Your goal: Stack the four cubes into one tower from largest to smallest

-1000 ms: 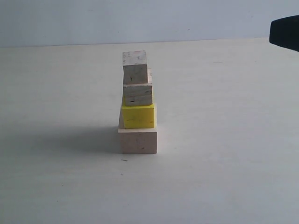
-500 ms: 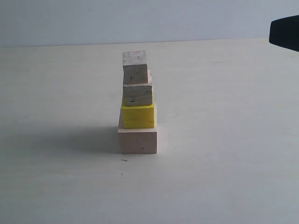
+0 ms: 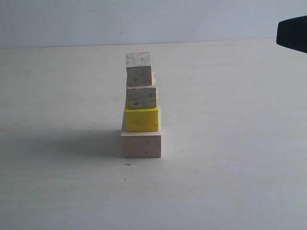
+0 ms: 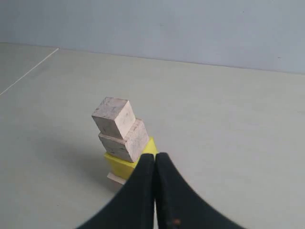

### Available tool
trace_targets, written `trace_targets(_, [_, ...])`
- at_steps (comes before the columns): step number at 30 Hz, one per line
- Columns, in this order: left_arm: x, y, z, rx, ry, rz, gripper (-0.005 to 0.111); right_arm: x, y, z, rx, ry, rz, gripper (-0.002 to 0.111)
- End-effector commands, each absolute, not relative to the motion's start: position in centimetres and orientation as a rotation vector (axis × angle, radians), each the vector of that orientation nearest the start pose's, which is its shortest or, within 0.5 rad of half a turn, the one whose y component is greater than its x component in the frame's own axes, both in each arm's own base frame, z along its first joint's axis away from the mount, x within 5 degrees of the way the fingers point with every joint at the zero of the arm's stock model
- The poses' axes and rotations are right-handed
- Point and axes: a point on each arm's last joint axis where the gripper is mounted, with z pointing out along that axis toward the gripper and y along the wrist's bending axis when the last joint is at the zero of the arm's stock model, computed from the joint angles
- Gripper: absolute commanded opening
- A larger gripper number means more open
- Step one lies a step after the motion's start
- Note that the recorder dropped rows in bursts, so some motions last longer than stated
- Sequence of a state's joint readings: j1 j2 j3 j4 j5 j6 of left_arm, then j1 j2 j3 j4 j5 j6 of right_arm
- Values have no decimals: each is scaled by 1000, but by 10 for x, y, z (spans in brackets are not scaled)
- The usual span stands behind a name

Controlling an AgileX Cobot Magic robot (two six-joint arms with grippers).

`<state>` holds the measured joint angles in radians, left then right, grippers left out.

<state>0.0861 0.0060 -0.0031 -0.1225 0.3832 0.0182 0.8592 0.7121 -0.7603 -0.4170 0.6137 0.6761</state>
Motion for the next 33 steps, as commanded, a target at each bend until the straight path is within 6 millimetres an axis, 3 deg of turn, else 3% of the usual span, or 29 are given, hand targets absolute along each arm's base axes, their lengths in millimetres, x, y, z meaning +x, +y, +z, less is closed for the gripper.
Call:
trace_targets(1, [53,0,181,-145,1832,-57,0,105,89,355,-385,1991,520,0])
trace_targets(9, [53,3,181,-91,1836,25,0,105,89,355,-385,1991,520,0])
trace_targets(33, [53,3,181,-100,1833,16,0,105,89,355,-385,1991,520,0])
